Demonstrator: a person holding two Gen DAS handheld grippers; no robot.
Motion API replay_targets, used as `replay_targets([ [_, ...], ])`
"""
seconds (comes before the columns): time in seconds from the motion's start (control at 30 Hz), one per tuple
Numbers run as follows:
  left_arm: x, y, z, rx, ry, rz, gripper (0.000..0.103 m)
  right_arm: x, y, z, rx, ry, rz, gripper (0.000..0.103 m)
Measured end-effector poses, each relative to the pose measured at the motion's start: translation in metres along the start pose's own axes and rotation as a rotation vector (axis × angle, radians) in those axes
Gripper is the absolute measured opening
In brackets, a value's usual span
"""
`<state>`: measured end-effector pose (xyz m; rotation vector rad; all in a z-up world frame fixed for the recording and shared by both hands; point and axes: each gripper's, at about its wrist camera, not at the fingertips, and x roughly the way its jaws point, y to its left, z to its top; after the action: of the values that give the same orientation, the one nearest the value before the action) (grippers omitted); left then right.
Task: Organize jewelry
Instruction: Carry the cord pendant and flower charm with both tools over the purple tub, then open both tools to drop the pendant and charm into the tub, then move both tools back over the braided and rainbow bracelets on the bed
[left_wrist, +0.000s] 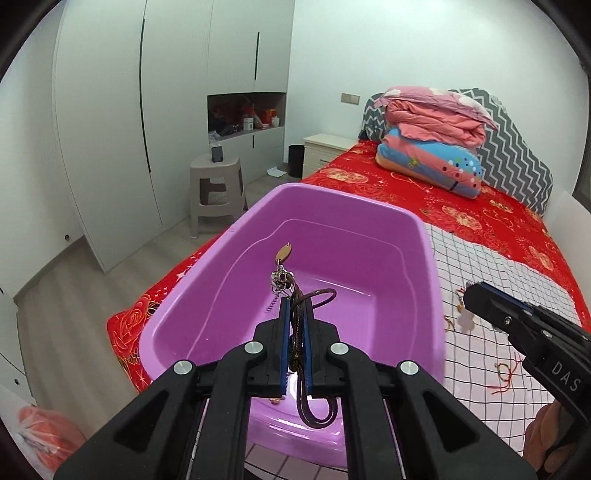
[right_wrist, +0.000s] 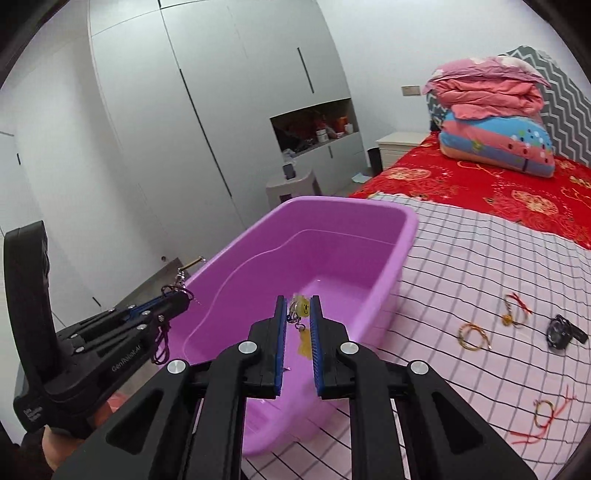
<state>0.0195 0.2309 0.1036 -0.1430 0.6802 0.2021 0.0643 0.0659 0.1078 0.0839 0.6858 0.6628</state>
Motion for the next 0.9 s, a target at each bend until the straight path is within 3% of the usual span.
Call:
replay_targets([
  [0.33, 0.053, 0.019, -0.009, -0.018, 0.125, -0.034, 0.007, 0.065, 0.024, 0.008, -0.015, 0.12, -0.004, 0.012],
  [0.6, 0.073, 0.02, -0.011, -0.017, 0.164, -0.025, 0.01, 0.092, 0.02, 0.002, -0.017, 0.185, -0.033, 0.012],
  [0.67, 0.073, 0.023, -0.011, -0.023, 0.16, -0.004, 0.028, 0.095, 0.018, 0.002, -0.016, 0.194, -0.045, 0.013],
  [0.7, 0.072, 0.023, -0.009, -0.027, 0.156, 0.004, 0.037, 0.095, 0.018, 0.002, -0.015, 0.196, -0.051, 0.019],
  [0.73, 0.07, 0.024, -0.009, -0.034, 0.149, 0.016, 0.06, 0.094, 0.017, 0.003, -0.011, 0.193, -0.057, 0.023],
  [0.77, 0.066, 0.026, -0.009, -0.043, 0.132, 0.033, 0.073, 0.092, 0.016, 0.003, -0.004, 0.188, -0.061, 0.031],
  [0.83, 0.06, 0.03, -0.008, -0.046, 0.104, 0.061, 0.076, 0.088, 0.011, 0.004, 0.006, 0.174, -0.07, 0.038],
  [0.9, 0.057, 0.03, -0.008, -0.044, 0.104, 0.071, 0.077, 0.083, 0.007, 0.005, 0.011, 0.162, -0.081, 0.038],
])
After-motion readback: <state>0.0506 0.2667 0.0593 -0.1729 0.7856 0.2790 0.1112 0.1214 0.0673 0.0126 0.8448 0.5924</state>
